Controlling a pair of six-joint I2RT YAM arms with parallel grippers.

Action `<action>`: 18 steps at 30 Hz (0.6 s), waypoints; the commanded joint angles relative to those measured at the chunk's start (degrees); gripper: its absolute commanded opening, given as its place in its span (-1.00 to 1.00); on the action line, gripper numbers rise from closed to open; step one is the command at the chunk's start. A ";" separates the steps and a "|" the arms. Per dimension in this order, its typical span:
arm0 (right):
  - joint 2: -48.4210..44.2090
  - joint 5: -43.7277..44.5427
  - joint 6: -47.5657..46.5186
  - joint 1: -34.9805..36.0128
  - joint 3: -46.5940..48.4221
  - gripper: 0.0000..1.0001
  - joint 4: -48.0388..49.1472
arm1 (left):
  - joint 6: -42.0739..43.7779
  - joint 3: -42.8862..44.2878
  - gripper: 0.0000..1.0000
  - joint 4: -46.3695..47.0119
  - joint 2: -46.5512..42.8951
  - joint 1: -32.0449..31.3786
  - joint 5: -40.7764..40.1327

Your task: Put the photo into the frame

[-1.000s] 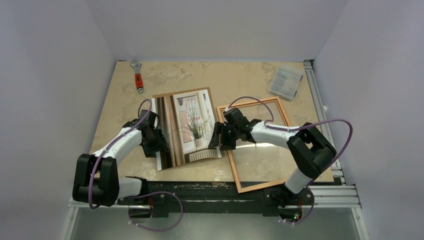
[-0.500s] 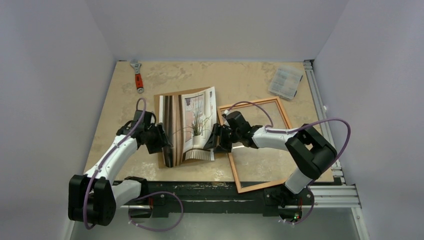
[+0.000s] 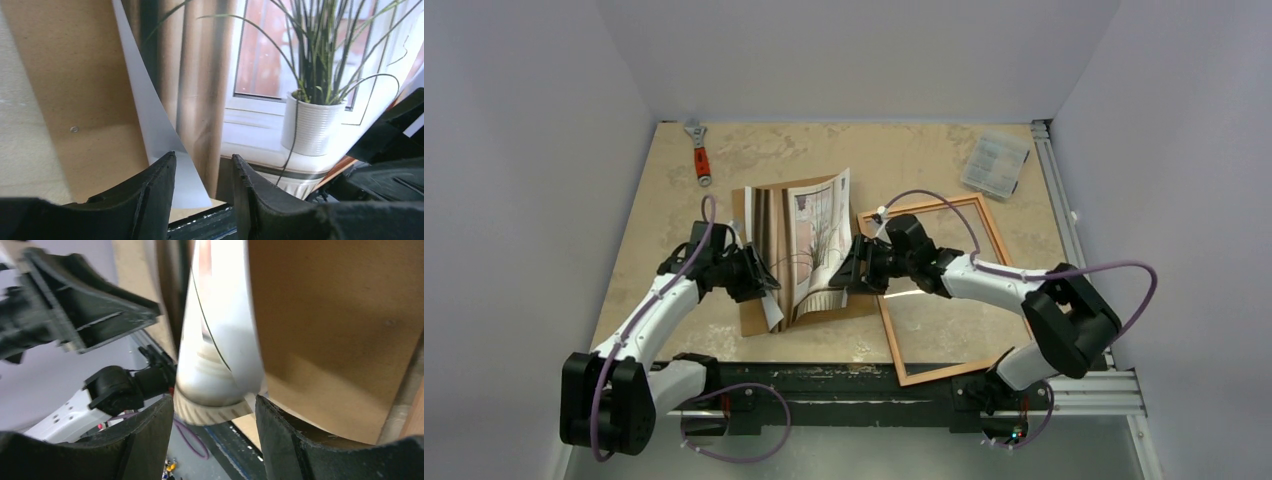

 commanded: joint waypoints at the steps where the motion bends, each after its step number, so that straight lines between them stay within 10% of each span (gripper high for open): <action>1: -6.48 0.46 -1.16 -0.52 1.43 0.19 0.05 | -2.72 -1.26 -0.14 6.66 0.50 -0.78 5.84; 18: -20.72 14.95 -6.33 -3.40 0.55 0.19 -17.58 | -8.26 6.24 -0.14 12.57 11.03 -16.44 1.59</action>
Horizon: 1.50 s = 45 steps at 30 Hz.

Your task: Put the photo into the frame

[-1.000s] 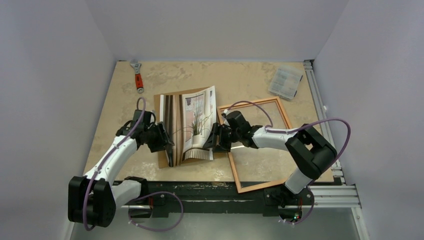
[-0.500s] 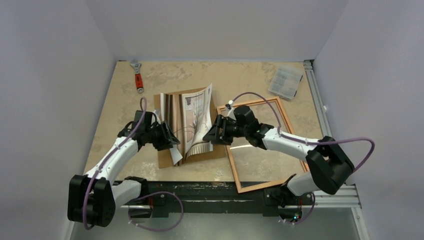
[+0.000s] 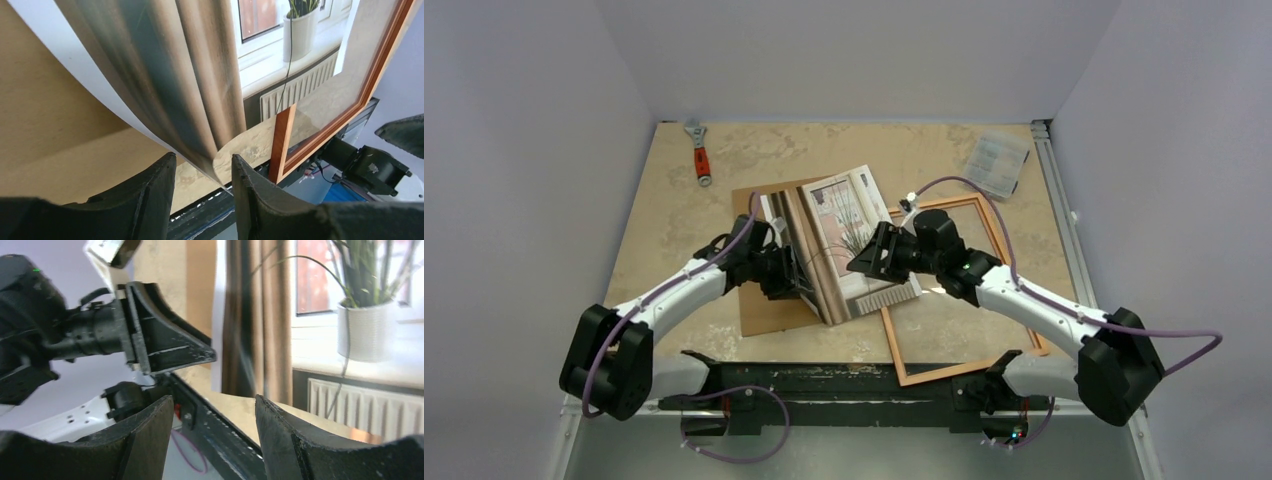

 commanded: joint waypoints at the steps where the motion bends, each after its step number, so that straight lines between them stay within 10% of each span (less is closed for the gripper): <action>1: -4.00 11.09 -5.83 -1.39 1.98 0.20 -14.06 | -1.65 5.11 -0.13 1.76 2.15 -3.62 -3.29; 6: -4.04 17.09 -14.64 -8.46 4.83 0.24 -24.80 | -0.27 6.93 0.01 -5.55 0.27 -3.95 -10.23; 17: 14.93 0.13 -28.86 -25.27 14.80 0.26 -23.25 | 0.36 6.20 0.36 -12.28 -2.96 -3.86 -17.41; 29: 35.45 -10.93 -32.34 -26.78 31.39 0.22 -20.96 | 1.15 5.47 0.36 -12.31 -0.63 -3.48 -18.84; 45: 40.60 -25.26 -29.38 -26.85 26.93 -0.21 -10.84 | 1.87 4.35 0.28 -10.06 0.00 -3.41 -17.00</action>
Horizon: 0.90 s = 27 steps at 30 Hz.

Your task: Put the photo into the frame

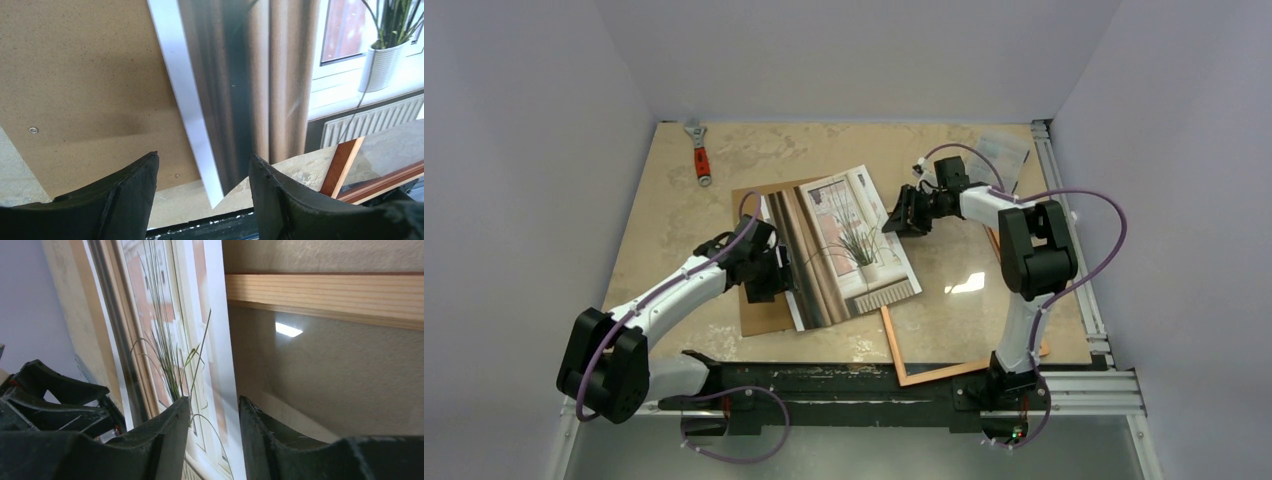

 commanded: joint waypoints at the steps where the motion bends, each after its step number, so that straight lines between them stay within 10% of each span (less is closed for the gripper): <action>1: -0.62 -9.62 2.80 -0.23 -2.81 -0.32 8.15 | 1.54 -0.27 0.28 1.72 -0.30 0.32 1.02; 9: -3.59 -13.54 5.29 -0.22 -4.76 -1.00 11.26 | 1.61 -0.49 0.31 2.55 -2.29 0.32 2.96; 27: -27.10 8.12 5.42 -6.65 -7.75 -1.00 -10.99 | 1.21 0.85 0.35 3.82 -1.05 -0.29 5.33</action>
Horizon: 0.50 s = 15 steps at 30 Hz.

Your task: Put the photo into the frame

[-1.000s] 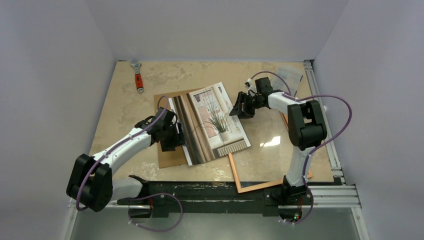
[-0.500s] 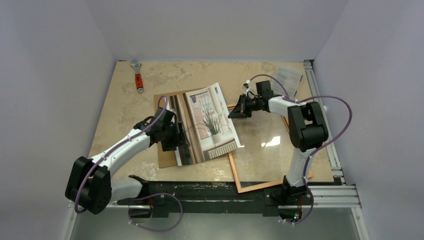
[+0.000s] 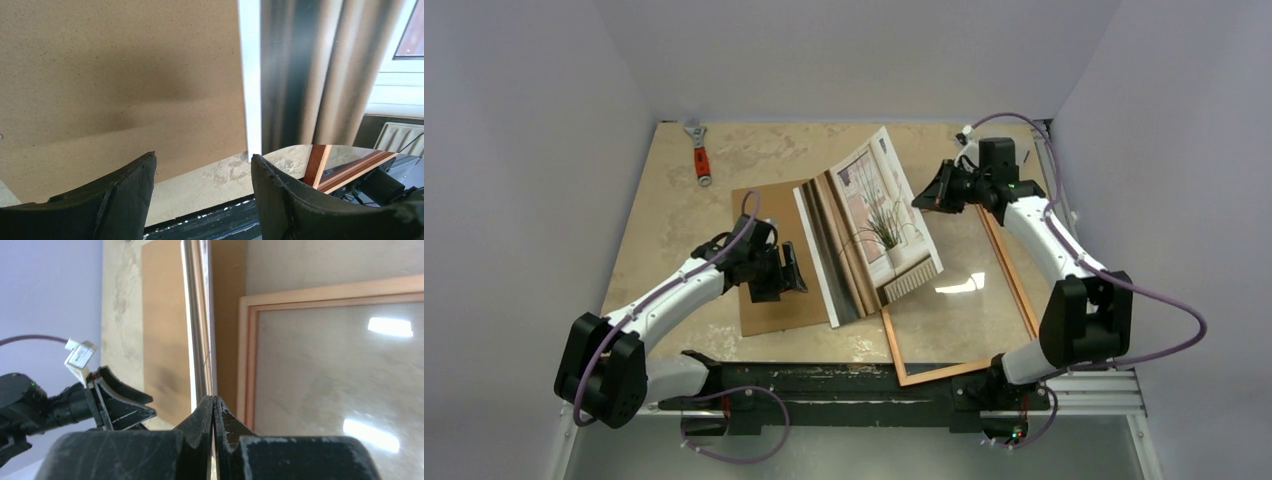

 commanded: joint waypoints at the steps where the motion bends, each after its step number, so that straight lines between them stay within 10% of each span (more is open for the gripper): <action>1: -3.45 3.42 1.97 -4.25 -7.77 -1.00 -5.01 | 0.92 1.22 0.35 1.95 0.78 -0.21 0.88; 3: -5.58 2.37 1.45 -4.53 -13.06 -0.92 -2.93 | 0.92 1.13 0.35 2.00 1.13 -0.21 0.88; 8: -8.15 7.17 -0.94 -4.63 -20.28 0.35 -1.02 | 0.83 0.96 0.35 2.01 1.70 -0.21 0.80; 15: -1.67 9.23 -1.10 -6.13 -19.19 0.47 3.45 | 0.89 0.84 0.35 2.21 1.79 -0.21 1.17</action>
